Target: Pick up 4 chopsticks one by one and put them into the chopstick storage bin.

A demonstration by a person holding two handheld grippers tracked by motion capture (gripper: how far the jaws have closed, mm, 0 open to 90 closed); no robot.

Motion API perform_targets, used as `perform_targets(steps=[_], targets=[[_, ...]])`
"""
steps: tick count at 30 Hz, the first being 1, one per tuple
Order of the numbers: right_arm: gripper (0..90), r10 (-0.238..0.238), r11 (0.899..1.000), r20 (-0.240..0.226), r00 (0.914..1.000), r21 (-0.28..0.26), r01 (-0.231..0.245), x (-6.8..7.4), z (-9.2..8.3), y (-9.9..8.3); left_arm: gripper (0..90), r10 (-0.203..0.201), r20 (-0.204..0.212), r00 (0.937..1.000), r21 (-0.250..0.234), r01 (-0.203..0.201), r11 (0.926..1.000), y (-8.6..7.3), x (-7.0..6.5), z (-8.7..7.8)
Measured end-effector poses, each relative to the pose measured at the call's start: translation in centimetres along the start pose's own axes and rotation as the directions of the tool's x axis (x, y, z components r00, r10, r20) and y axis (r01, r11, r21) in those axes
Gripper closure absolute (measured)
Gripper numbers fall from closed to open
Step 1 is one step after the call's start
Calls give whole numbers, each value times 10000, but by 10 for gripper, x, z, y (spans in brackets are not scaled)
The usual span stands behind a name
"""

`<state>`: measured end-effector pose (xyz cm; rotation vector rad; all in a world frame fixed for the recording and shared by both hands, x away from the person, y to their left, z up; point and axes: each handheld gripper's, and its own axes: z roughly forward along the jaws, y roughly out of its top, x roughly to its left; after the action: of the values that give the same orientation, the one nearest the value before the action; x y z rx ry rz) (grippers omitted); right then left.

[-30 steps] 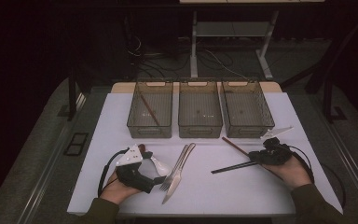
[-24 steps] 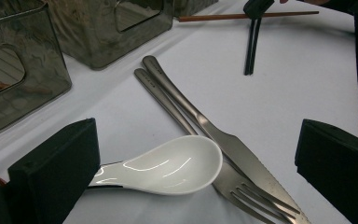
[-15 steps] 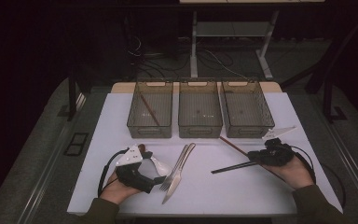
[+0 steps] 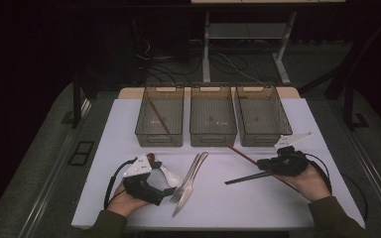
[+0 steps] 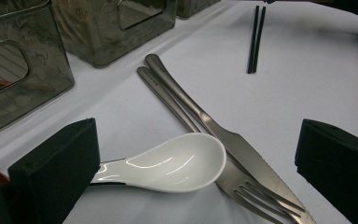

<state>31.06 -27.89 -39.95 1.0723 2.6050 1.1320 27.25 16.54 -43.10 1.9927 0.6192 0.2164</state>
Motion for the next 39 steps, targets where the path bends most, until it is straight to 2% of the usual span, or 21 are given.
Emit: perform_targets(steps=[12, 24, 39], targets=[[840, -223, 9984, -197, 9996, -517, 213, 12, 4, 31, 0, -50, -68, 10000, 23, 50, 10000, 0, 0, 0], [840, -166, 9987, -226, 9996, -495, 154, 21, 23, 60, 0, -12, 5, 10000, -63, 12, 10000, 0, 0, 0], [840, -205, 9974, -31, 9998, -694, 202, 28, 34, 100, 0, 6, 27, 10000, -36, -6, 10000, 1, 0, 0]])
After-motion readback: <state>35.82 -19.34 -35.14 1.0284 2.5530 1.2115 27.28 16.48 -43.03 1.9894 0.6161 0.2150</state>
